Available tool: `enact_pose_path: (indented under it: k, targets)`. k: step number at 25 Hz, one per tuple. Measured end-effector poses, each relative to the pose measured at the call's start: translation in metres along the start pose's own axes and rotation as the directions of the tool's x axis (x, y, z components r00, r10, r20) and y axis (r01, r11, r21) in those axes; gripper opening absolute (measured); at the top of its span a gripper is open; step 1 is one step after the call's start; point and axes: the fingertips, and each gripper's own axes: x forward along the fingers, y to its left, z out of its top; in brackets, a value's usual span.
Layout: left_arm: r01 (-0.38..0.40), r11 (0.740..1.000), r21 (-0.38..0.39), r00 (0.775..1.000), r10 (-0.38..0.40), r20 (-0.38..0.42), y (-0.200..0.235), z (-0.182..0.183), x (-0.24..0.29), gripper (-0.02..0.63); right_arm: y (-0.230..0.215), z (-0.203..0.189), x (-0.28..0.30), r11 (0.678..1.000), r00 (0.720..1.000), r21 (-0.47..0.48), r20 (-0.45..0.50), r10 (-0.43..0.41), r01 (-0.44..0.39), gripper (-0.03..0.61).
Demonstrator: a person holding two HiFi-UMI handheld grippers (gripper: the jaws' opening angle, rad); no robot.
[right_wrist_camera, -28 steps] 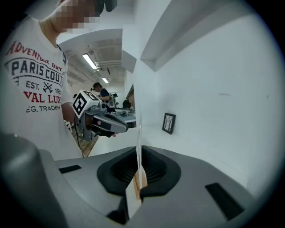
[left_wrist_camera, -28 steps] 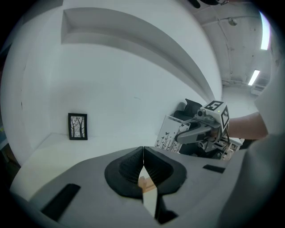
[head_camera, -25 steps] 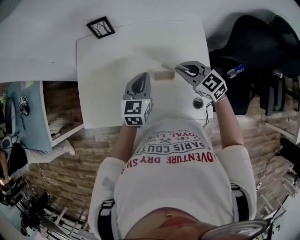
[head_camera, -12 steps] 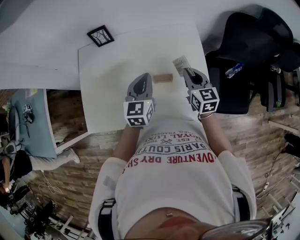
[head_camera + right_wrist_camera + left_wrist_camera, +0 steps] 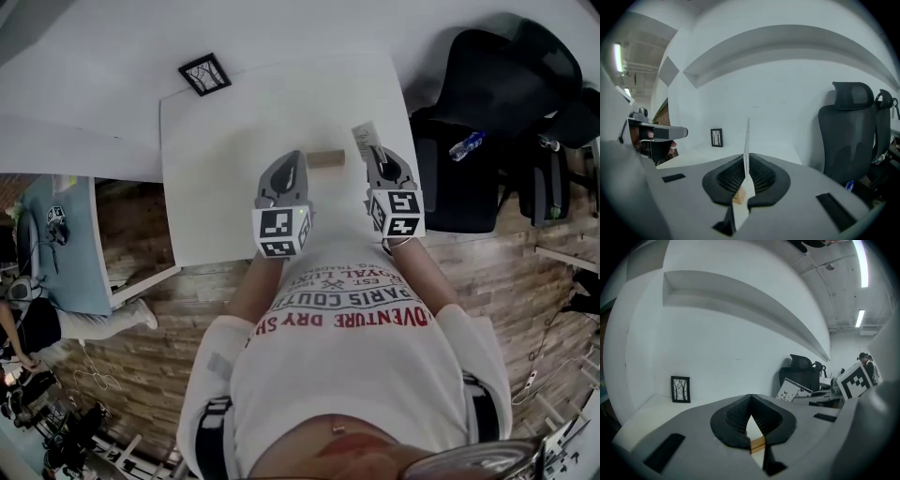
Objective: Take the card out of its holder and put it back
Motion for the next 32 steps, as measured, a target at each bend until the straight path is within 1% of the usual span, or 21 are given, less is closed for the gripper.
enact_pose_path:
  k: [3,5,8,14,17,23,25,27,29,32]
  targets:
    - [0.004,1.0,0.011,1.0,-0.004,0.001,-0.003,0.002,-0.002,0.025,0.007,0.0,-0.002,0.999,0.999,0.008,-0.007,0.034,-0.034,0.035]
    - [0.019,0.999,0.028,1.0,-0.019,0.001,-0.006,0.003,-0.003,0.025,0.012,-0.001,-0.002,0.998,0.998,0.012,-0.013,0.056,-0.056,0.035]
    - [0.032,0.999,0.044,0.999,-0.032,-0.002,-0.008,0.004,-0.004,0.023,0.014,0.0,-0.002,0.998,0.997,0.011,-0.012,0.07,-0.07,0.035]
    - [0.01,1.0,-0.007,1.0,-0.01,0.018,-0.004,0.005,-0.009,0.025,0.01,0.002,-0.004,0.998,0.998,0.009,-0.013,0.063,-0.063,0.035]
    - [0.006,1.0,0.008,1.0,-0.006,-0.006,-0.003,0.0,-0.009,0.025,0.011,-0.001,-0.003,0.998,0.998,0.007,-0.018,0.065,-0.065,0.035]
    - [-0.001,1.0,-0.009,1.0,0.001,-0.019,0.002,-0.004,-0.004,0.025,0.009,-0.005,0.002,0.997,0.996,0.016,-0.037,0.08,-0.08,0.035]
    - [-0.008,1.0,-0.016,0.999,0.007,-0.034,0.005,-0.007,-0.002,0.025,0.01,-0.006,0.006,0.994,0.993,0.011,-0.04,0.111,-0.11,0.035]
    - [-0.014,0.999,-0.029,0.999,0.013,-0.047,0.007,-0.011,-0.001,0.025,0.016,-0.005,0.011,0.984,0.983,-0.017,-0.052,0.174,-0.175,0.035]
    - [-0.016,0.999,-0.04,0.999,0.014,-0.051,0.01,-0.013,0.0,0.025,0.022,-0.002,0.019,0.969,0.969,-0.066,-0.069,0.235,-0.24,0.035]
    - [-0.02,0.998,-0.056,0.998,0.017,-0.056,0.016,-0.017,0.004,0.025,0.025,0.006,0.032,0.945,0.952,-0.126,-0.076,0.295,-0.303,0.035]
